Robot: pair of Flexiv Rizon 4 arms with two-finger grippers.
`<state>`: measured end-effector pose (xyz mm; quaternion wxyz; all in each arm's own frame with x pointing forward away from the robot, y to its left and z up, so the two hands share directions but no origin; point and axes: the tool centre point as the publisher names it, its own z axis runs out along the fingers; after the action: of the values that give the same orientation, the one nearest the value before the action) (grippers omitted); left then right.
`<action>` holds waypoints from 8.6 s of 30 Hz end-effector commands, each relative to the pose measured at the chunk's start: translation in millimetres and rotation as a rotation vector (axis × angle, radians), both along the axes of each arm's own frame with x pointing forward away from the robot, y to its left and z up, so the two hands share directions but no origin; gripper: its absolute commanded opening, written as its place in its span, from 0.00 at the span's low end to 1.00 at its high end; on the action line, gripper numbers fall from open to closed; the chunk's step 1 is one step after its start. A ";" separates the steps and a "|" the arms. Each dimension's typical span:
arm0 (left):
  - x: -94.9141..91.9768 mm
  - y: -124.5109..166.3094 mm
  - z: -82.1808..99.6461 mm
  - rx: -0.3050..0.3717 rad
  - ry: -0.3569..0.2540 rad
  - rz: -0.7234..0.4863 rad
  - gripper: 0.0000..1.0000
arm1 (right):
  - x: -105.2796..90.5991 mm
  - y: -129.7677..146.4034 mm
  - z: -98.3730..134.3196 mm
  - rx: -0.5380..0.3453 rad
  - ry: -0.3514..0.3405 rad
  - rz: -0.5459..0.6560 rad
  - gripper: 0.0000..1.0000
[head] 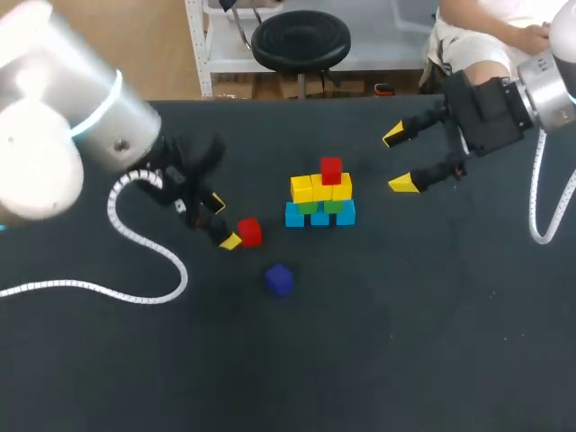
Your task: Place the blue cubes, place green cubes on the blue cubes, place the yellow cubes on the green cubes, then place the red cubes on the yellow cubes, and place purple cube on the red cubes.
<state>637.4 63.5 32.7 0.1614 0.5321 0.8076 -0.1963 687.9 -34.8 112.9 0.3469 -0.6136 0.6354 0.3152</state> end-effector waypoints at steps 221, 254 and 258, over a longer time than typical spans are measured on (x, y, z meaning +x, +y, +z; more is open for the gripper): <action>33.4 -115.3 68.0 -0.180 -0.145 -0.280 0.00 | -0.9 -0.2 0.2 0.001 -0.002 -0.001 1.00; 36.3 -125.2 54.7 -0.139 -0.122 -0.243 0.00 | -0.9 -0.2 0.2 0.001 -0.002 -0.001 1.00; 41.4 -126.2 51.5 -0.129 -0.119 -0.242 0.00 | -0.9 -0.2 0.2 0.001 -0.002 -0.001 1.00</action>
<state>672.4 -59.1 86.5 0.2240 0.6236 0.7113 -0.2344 687.8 -34.6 113.0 0.3468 -0.6137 0.6355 0.3151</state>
